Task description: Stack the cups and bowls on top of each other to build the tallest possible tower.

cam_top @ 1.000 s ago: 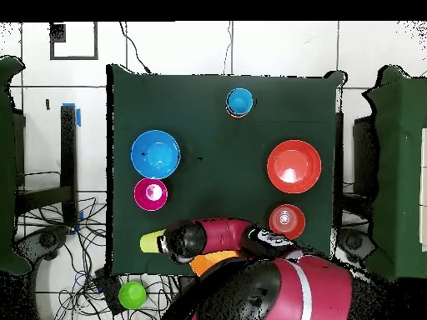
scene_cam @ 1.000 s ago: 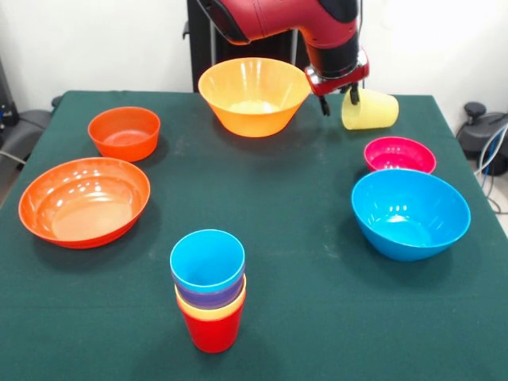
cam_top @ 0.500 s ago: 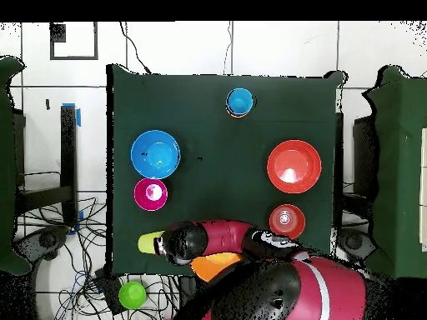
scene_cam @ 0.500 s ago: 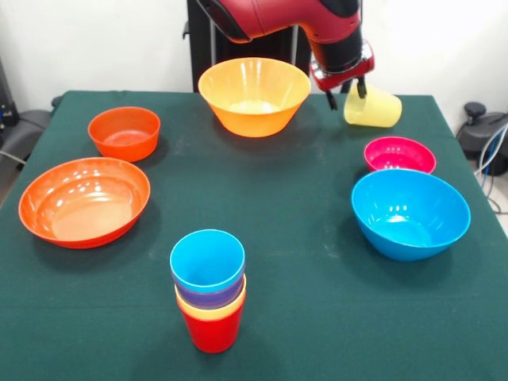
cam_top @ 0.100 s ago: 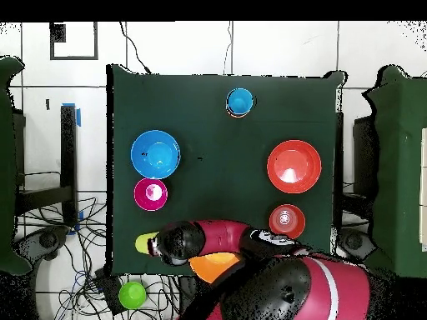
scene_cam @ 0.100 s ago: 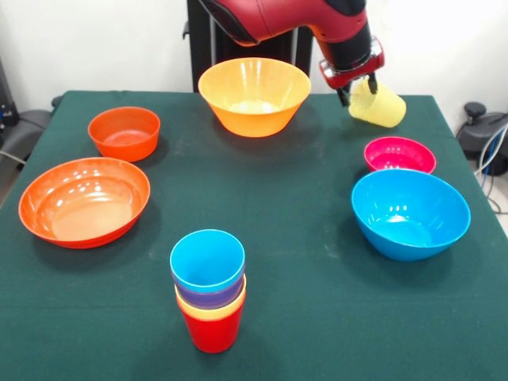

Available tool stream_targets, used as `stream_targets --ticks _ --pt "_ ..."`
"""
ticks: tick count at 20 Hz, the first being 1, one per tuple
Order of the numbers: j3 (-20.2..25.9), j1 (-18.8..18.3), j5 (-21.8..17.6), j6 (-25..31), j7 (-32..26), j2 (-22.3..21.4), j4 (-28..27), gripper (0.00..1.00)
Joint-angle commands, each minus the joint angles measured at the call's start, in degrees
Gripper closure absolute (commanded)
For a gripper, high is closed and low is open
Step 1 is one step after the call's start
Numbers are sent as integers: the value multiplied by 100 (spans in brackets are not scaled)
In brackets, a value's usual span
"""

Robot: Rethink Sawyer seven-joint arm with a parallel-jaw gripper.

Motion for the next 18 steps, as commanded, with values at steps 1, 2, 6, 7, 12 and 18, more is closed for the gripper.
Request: stream_targets --ticks 1,2,6,7,12,18 --pt "429 -20 272 -310 788 228 -59 0" --pt "422 -6 266 -320 802 224 -60 0" --pt "368 80 269 -361 871 224 -113 0" --pt "347 110 269 -377 892 210 -129 0" --pt "288 196 266 -428 937 229 -190 0" --pt "296 222 315 -397 944 239 -268 0"
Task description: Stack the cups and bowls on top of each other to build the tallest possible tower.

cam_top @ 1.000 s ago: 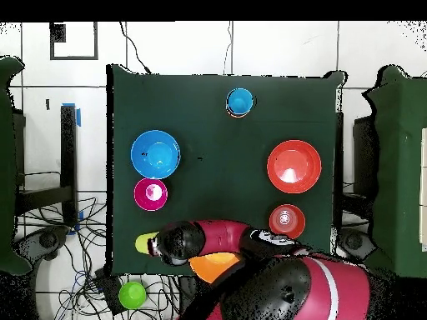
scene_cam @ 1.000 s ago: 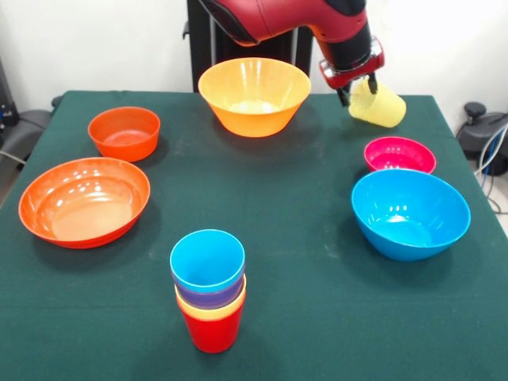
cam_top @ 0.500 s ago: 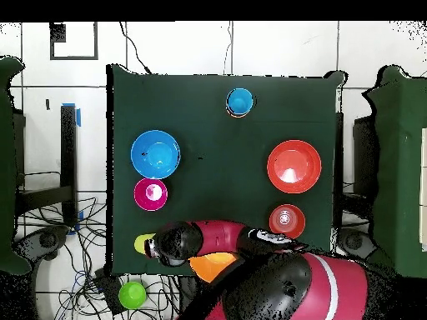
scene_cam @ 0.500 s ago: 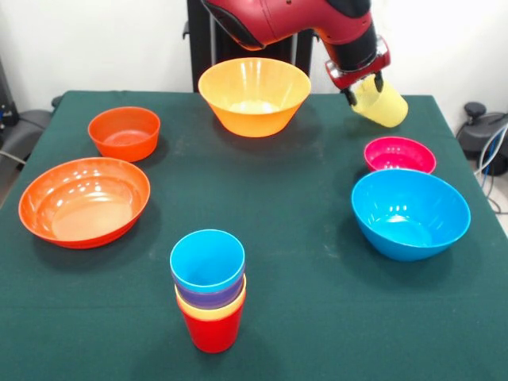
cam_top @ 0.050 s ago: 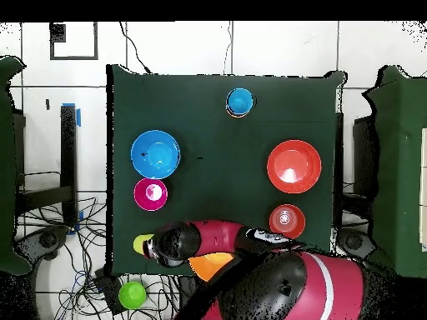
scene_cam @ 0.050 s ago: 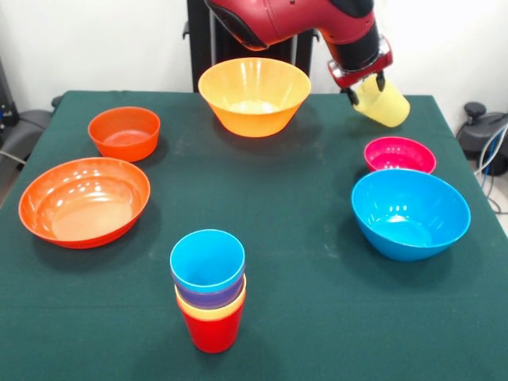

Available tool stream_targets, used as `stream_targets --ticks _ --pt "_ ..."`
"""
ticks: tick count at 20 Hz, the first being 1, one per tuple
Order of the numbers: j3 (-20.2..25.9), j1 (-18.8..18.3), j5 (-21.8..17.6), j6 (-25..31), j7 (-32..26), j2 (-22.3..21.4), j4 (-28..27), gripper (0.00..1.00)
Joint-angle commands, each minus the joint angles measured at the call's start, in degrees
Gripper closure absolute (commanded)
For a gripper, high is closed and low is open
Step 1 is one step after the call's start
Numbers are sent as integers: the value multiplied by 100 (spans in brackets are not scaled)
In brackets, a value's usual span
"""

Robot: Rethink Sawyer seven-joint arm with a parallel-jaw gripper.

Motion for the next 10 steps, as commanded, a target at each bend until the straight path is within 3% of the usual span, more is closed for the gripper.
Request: stream_targets --ticks 1,10 --pt "242 157 325 -387 946 137 -280 0" --pt "268 248 427 -435 1036 137 -268 0"
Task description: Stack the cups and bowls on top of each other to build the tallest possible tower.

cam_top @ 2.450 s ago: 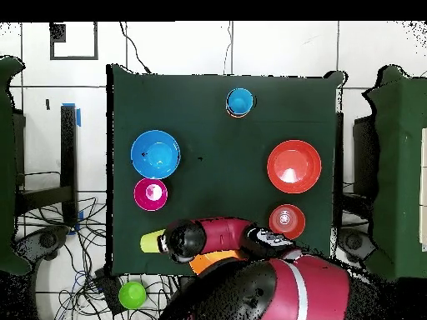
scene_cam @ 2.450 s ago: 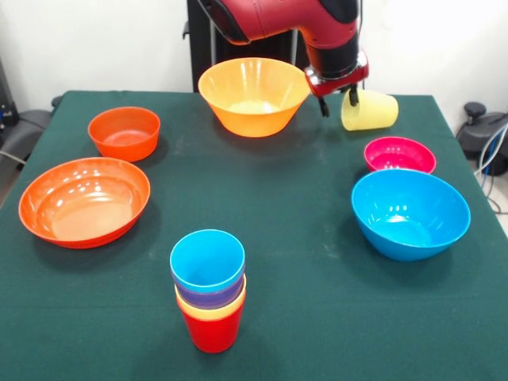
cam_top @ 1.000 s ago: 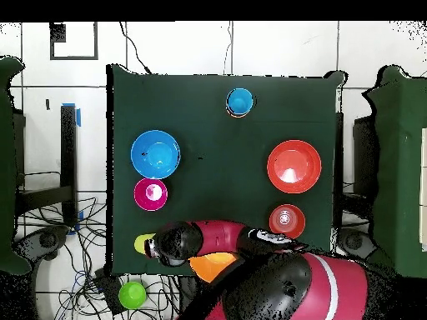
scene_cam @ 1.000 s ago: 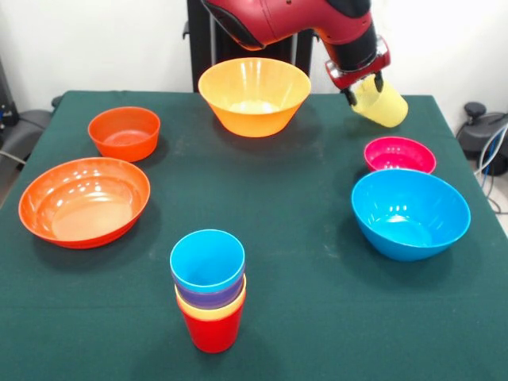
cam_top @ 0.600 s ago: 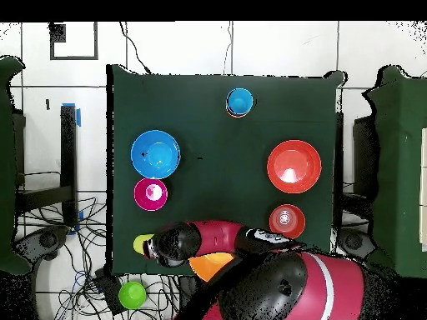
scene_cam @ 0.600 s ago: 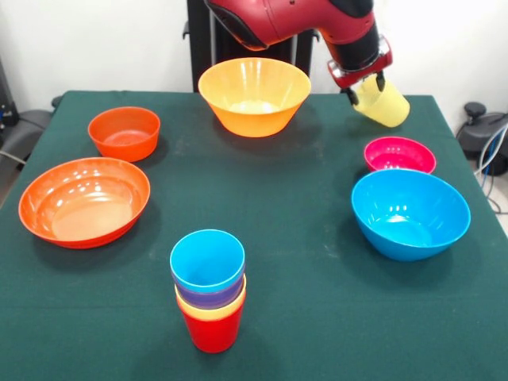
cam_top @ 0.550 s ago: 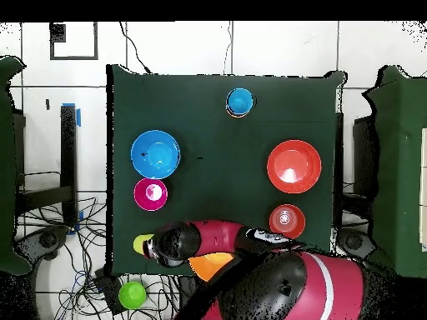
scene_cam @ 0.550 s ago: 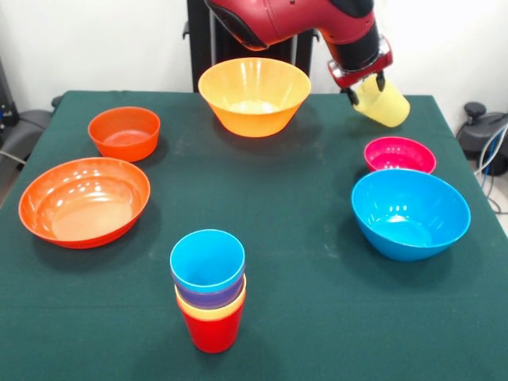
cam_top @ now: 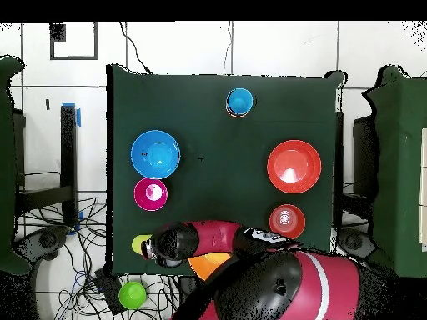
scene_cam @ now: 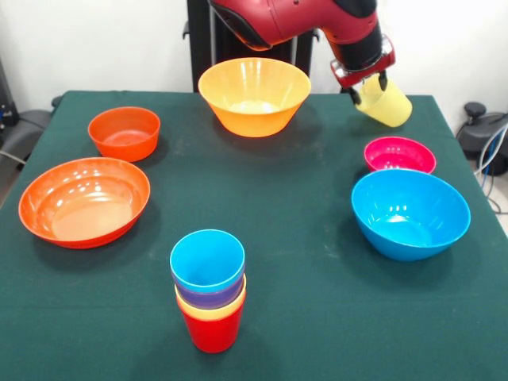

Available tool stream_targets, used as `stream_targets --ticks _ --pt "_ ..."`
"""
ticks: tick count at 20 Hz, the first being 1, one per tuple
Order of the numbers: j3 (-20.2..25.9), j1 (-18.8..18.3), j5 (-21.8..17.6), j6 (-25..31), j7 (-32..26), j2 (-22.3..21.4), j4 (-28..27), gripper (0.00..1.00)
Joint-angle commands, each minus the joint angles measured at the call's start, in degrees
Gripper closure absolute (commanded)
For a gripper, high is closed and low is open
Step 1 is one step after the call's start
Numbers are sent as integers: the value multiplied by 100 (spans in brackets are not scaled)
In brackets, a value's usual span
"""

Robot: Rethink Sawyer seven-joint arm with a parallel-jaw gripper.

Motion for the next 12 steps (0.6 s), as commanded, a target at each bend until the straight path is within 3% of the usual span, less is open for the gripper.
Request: stream_targets --ticks 1,12 --pt "267 203 393 -435 1050 128 -276 0" --pt "279 432 697 -472 1175 46 -315 0"
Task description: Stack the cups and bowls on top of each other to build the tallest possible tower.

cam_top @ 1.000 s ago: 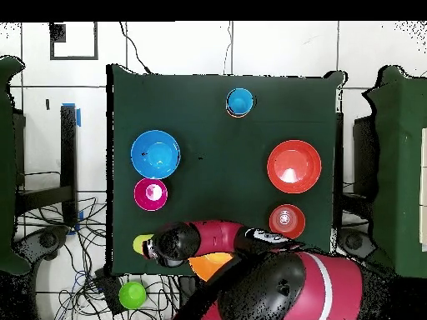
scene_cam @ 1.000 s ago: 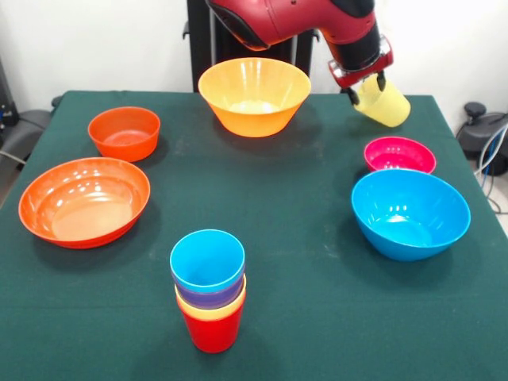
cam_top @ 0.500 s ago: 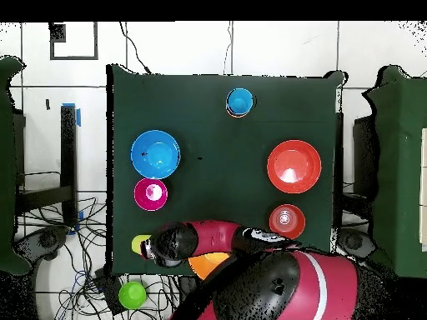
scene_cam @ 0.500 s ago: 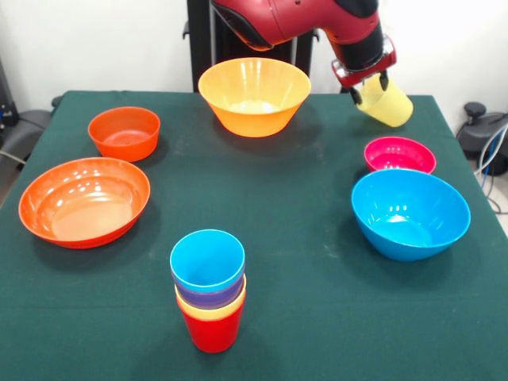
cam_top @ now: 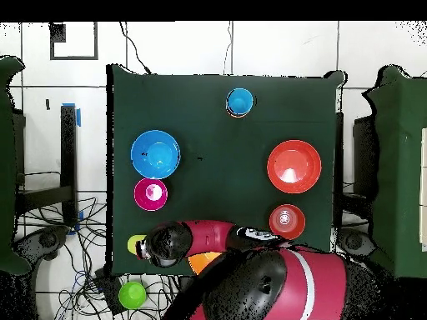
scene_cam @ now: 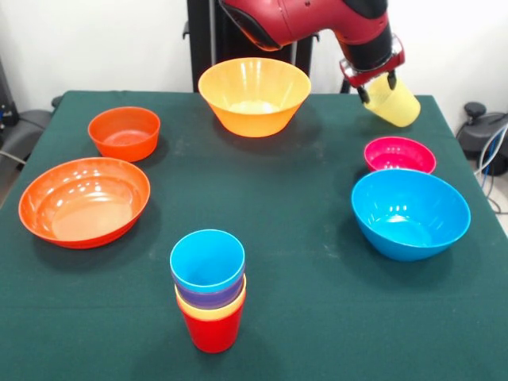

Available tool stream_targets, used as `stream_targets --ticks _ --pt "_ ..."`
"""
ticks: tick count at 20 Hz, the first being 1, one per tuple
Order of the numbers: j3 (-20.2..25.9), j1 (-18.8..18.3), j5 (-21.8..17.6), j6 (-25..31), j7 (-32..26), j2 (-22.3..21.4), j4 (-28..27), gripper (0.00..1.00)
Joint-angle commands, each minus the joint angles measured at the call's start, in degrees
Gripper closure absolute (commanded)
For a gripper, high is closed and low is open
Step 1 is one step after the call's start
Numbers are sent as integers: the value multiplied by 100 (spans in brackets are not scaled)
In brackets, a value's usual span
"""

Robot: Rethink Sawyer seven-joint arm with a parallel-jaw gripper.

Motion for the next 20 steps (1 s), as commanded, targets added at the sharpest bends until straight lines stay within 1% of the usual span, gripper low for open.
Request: stream_targets --ticks 1,5,10,17,20 --pt "264 252 450 -454 1176 28 -334 0" --pt "227 351 552 -385 1147 -14 -418 0" --pt "196 352 559 -437 1078 -74 -302 0" --pt "156 213 413 -363 866 -83 -273 0" --pt "58 188 263 -360 736 -81 -311 0"
